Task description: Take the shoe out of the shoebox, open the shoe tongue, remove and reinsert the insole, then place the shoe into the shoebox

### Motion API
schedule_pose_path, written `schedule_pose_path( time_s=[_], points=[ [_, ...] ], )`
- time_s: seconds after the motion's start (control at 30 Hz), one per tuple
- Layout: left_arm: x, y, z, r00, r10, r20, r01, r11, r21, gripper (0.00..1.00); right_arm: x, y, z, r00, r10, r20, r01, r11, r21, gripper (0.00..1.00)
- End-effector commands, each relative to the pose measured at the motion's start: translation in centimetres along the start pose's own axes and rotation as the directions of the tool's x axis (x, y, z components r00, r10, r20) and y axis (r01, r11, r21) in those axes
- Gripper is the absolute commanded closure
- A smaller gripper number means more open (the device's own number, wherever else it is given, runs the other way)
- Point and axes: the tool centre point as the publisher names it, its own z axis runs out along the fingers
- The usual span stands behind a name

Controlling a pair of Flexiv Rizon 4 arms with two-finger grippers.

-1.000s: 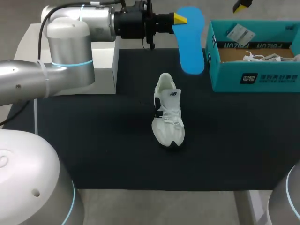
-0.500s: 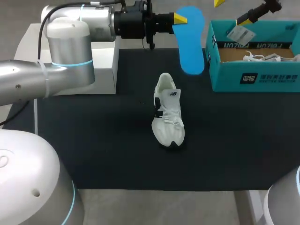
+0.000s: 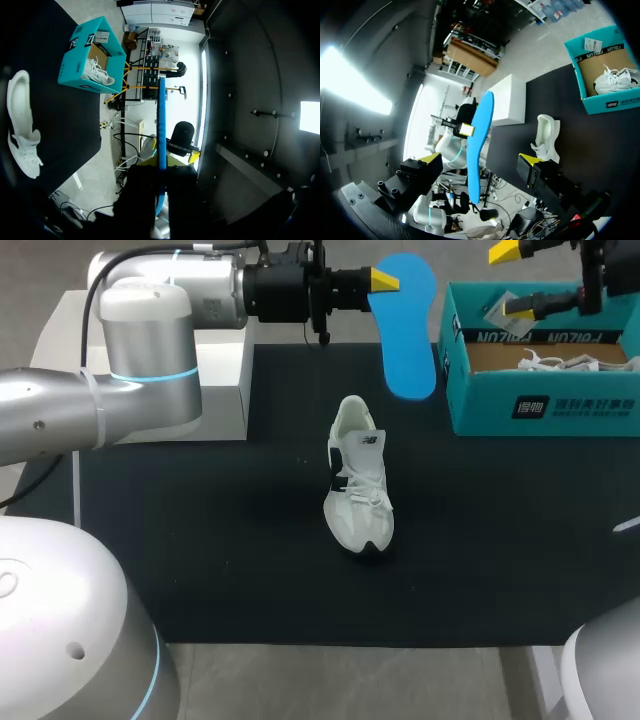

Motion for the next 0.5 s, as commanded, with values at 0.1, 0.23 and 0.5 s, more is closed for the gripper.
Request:
schedule_pose_path(
  time_s=[0.1, 0.23, 0.5],
  points=[
    [0.02, 0.04, -0.01, 1.000, 0.000, 0.003, 0.000, 1.000, 0.001, 1.00, -0.97, -0.65, 0.74, 0.798, 0.039, -0.601, -0.056, 0.998, -0.010, 0.00],
    [0.02, 0.04, -0.01, 1.000, 0.000, 0.003, 0.000, 1.000, 0.001, 1.00, -1.13, -0.65, 1.06, 0.838, 0.071, -0.541, -0.088, 0.996, -0.007, 0.00],
    [0.02, 0.04, -0.01, 1.000, 0.000, 0.003, 0.000, 1.000, 0.001, 1.00, -1.42, -0.56, 1.17, 0.875, 0.096, -0.474, -0.111, 0.994, -0.003, 0.00]
  ],
)
